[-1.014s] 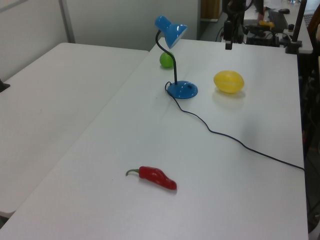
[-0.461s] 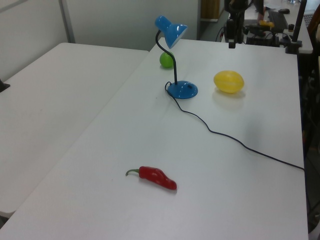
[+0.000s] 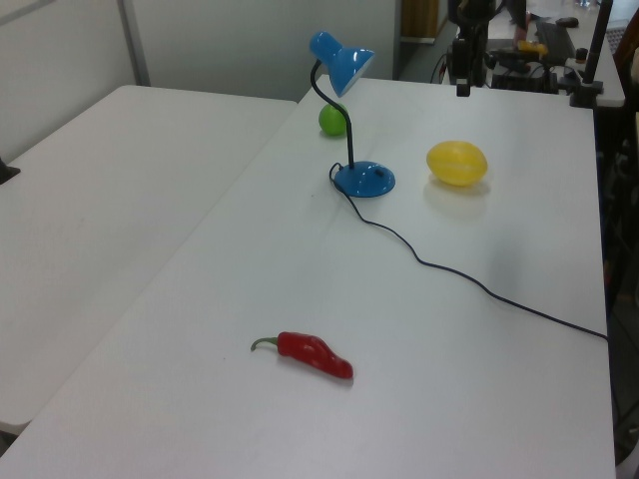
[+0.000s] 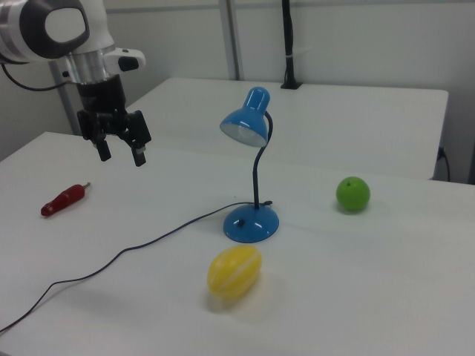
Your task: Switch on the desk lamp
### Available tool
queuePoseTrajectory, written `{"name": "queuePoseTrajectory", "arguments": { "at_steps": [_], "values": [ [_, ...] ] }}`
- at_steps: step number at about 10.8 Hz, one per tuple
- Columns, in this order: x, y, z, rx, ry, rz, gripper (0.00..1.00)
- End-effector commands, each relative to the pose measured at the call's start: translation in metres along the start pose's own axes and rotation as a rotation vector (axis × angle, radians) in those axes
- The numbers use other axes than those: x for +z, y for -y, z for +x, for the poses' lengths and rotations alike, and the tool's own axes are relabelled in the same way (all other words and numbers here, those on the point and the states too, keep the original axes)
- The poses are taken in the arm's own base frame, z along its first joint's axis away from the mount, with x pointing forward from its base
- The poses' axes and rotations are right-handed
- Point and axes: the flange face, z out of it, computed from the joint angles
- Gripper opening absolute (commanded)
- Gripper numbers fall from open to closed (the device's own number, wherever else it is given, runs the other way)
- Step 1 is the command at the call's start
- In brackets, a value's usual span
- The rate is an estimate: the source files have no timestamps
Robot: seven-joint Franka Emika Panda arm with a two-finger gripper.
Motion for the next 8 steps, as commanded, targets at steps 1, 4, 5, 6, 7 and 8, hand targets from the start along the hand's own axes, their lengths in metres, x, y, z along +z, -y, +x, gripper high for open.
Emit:
{"name": "queuePoseTrajectory", "arguments": {
  "at_steps": [1, 4, 5, 6, 7, 8],
  "values": [
    [-0.0025, -0.0009, 0.0001, -0.018, 0.01, 0.01, 0.97],
    [-0.0028, -0.0007, 0.0004, -0.034, 0.007, 0.012, 0.0],
    [-0.0014, 0.0003, 0.0003, -0.035, 0.01, 0.011, 0.0],
    [-0.0014, -0.0006, 0.0004, -0.034, 0.01, 0.011, 0.0],
    [-0.0021, -0.0005, 0.0004, -0.034, 0.008, 0.013, 0.0],
    [-0.0015, -0.0004, 0.0005, -0.034, 0.008, 0.013, 0.0]
  ]
}}
